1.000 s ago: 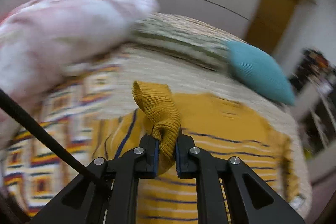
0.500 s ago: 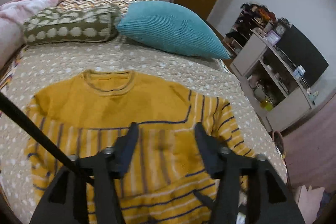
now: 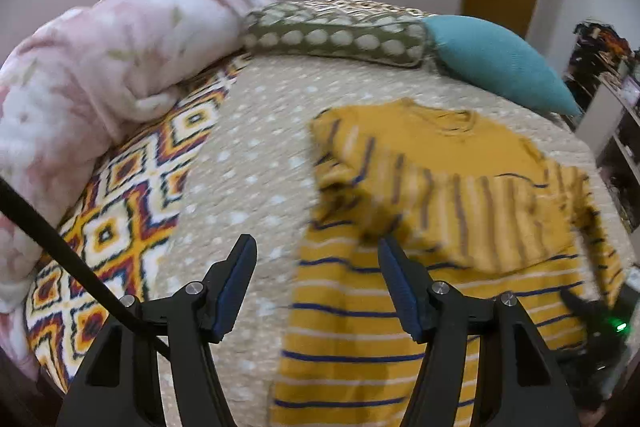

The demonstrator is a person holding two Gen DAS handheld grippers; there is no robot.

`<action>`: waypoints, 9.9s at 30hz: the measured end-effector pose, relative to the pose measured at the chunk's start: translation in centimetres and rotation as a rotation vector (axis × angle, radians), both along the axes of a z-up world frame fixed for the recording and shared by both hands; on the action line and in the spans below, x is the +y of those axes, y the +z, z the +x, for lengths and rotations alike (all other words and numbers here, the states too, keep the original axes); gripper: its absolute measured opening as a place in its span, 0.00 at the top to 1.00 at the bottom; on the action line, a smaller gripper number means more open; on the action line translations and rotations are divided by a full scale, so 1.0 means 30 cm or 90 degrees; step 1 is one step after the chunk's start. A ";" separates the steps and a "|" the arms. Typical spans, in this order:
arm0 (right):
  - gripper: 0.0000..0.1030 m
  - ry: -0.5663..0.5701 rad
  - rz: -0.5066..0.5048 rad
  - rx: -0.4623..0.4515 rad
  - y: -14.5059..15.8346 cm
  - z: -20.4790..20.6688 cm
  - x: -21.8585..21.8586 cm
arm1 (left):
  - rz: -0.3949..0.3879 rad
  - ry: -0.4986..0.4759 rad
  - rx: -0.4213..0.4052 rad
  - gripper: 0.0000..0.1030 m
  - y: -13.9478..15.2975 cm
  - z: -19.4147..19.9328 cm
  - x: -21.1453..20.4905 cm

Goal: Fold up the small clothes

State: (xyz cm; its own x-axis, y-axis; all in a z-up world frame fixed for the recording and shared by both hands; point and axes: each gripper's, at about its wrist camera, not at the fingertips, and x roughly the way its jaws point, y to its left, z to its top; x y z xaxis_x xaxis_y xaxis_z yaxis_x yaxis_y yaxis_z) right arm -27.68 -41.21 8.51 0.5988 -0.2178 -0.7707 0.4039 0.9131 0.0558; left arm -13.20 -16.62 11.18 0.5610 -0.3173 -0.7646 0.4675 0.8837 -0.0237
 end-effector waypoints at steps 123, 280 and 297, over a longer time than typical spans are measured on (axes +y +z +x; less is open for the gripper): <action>0.42 -0.253 0.127 -0.101 0.254 -0.675 -0.685 | -0.055 -0.022 0.018 0.27 -0.038 -0.585 0.137; 0.90 0.142 0.424 -0.153 0.145 -0.659 -0.059 | -0.207 -0.040 0.146 0.91 -0.046 -0.494 0.256; 0.85 0.018 0.453 -0.157 0.148 -0.099 -0.413 | -0.254 0.072 0.315 0.91 -0.134 0.116 -0.058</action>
